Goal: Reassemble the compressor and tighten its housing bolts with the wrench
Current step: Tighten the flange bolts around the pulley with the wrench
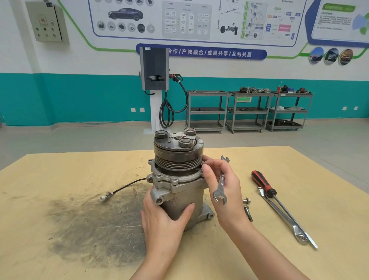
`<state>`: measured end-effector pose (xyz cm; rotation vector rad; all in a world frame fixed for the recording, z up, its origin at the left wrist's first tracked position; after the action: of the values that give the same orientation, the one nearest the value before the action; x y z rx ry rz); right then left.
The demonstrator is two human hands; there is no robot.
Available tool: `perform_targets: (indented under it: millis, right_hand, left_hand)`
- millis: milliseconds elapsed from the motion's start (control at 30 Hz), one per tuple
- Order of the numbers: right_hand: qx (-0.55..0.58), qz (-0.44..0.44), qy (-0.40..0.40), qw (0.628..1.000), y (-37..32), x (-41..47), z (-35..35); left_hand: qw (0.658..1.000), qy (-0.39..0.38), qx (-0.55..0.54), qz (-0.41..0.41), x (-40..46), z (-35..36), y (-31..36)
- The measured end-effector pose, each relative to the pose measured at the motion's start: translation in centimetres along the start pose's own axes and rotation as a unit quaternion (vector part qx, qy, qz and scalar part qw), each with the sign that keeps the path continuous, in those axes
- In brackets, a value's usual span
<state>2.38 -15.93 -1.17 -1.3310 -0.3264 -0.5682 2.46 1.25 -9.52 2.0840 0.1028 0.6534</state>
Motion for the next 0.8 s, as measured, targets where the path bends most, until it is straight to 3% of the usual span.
perform_targets:
  millis: [800]
  right_hand:
    - [0.03,0.035,-0.002,0.999,0.57,0.32,0.04]
  left_hand:
    - [1.0,-0.004,0.013,0.0,0.04,0.05,0.2]
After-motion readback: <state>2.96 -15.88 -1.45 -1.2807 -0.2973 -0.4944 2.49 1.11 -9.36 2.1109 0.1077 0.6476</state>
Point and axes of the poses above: each hand's wrist, its own x-axis towards the middle knuckle, its own z-axis out of the palm, y = z × x, the point moved 8 cm from there along x, towards the middle knuckle, and after that the axes turned 11 degrees about x, right-handed, at the moved point
